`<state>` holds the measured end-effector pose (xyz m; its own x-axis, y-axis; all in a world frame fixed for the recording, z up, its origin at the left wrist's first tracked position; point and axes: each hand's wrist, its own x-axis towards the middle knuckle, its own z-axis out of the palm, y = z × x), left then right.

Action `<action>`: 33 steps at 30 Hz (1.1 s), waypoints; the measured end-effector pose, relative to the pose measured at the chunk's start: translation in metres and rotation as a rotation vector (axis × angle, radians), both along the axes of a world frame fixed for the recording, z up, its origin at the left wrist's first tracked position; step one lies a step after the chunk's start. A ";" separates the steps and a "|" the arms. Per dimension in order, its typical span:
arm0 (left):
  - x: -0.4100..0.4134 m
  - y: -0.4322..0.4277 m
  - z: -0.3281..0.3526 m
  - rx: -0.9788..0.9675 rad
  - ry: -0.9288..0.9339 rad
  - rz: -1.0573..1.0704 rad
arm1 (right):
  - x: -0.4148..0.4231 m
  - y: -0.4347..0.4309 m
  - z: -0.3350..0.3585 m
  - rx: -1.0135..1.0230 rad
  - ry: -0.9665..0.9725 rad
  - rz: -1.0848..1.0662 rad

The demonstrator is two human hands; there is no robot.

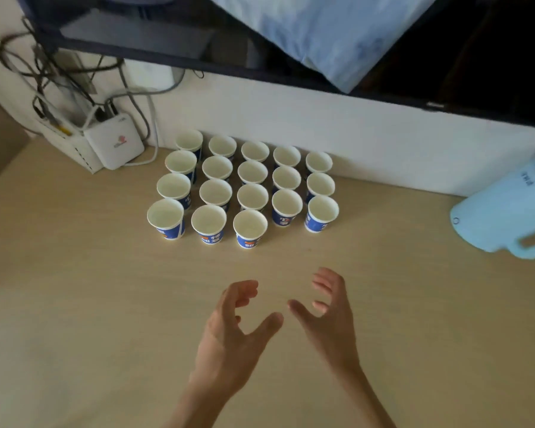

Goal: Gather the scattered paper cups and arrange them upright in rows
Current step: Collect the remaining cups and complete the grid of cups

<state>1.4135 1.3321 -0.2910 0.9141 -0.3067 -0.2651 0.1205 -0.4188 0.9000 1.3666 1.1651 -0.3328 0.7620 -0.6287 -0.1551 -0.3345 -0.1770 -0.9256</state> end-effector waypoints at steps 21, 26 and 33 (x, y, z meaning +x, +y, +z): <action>-0.234 -0.210 0.150 -0.200 -0.120 -0.148 | -0.291 -0.180 0.146 0.169 -0.292 -0.377; -0.287 -0.269 0.157 -0.215 -0.125 -0.244 | -0.352 -0.225 0.151 0.205 -0.296 -0.469; -0.322 -0.357 0.159 -0.197 -0.098 -0.365 | -0.406 -0.298 0.149 0.211 -0.250 -0.531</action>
